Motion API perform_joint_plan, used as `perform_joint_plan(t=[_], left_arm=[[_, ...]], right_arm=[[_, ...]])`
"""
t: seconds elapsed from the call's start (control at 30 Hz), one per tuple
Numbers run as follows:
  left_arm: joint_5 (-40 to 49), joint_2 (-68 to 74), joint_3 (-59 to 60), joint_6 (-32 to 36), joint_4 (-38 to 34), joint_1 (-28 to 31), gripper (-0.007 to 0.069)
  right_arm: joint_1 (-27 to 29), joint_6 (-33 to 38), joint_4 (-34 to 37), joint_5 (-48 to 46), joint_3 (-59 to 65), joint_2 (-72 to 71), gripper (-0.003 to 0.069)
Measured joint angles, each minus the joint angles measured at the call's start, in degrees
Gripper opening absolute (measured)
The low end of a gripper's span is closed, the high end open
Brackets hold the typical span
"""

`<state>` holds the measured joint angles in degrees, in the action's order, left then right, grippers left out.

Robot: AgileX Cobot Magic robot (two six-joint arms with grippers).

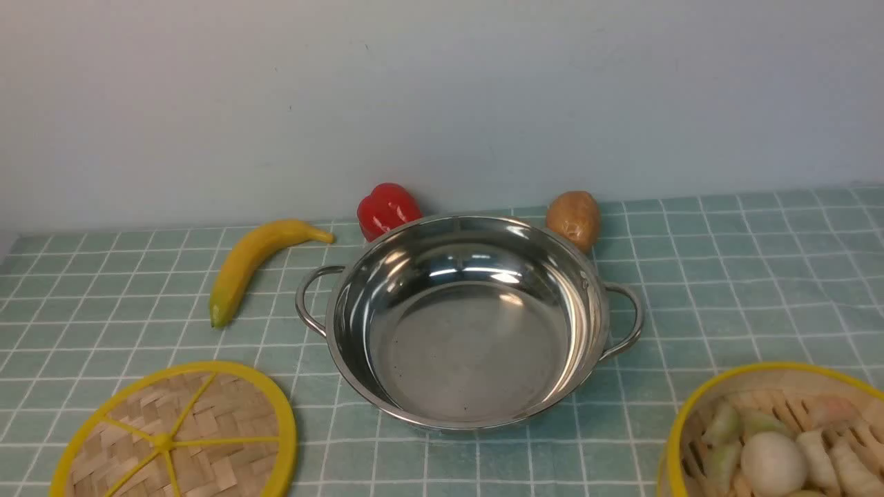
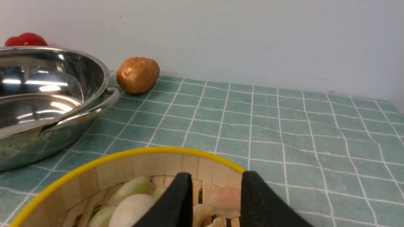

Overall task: Place the steamer in the pot on the blue tablecloth, and put the lid on the steamer.
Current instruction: 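Reach for and grasp the rim of the bamboo steamer holding the buns with the right gripper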

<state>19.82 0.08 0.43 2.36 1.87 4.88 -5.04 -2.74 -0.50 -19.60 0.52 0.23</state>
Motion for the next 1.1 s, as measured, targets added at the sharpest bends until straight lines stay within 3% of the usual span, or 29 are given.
perform_joint_plan(t=[0.93,1.1], left_arm=[[0.00,0.00,0.00,0.00,0.00,0.00,0.0274],[0.00,0.00,0.00,0.00,0.00,0.00,0.0274]], right_arm=[[0.00,2.32,-1.35,0.15,0.00,0.00,0.0243],[0.00,-1.89,1.41,2.29,-3.79,0.69,0.0243]])
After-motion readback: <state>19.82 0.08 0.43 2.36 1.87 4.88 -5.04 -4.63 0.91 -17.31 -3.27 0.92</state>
